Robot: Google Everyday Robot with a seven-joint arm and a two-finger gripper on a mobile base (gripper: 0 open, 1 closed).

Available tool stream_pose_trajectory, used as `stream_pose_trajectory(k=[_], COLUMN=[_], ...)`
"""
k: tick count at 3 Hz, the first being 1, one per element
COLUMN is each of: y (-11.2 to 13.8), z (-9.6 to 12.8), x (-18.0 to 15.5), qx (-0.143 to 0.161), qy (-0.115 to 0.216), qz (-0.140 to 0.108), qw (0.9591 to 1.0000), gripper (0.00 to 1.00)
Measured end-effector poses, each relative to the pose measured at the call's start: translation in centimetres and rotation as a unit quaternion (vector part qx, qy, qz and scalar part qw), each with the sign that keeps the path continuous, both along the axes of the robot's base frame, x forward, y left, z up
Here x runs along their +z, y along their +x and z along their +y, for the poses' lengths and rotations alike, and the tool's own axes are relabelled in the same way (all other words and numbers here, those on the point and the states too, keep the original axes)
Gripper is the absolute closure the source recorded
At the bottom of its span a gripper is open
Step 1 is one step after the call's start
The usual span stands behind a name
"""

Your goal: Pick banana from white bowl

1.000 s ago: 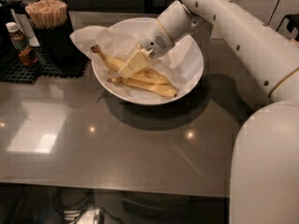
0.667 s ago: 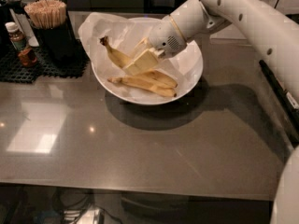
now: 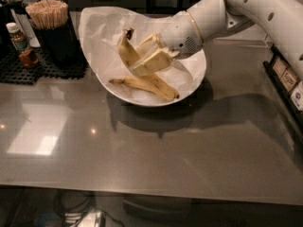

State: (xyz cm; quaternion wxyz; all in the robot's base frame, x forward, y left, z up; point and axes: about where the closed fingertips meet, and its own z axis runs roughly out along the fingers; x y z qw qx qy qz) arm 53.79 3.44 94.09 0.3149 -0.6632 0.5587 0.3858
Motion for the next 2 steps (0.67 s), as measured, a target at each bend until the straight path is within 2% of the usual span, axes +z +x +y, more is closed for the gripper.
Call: stream_pose_trajectory(k=[1, 2], y=[0.1, 1.7], z=[0.1, -0.5], x=[-0.2, -2.7], qx=[-0.002, -0.038], qy=[-0.002, -0.039], qz=[0.0, 0.011], qw=[1.0, 0.9985], gripper=[0.81, 0.58])
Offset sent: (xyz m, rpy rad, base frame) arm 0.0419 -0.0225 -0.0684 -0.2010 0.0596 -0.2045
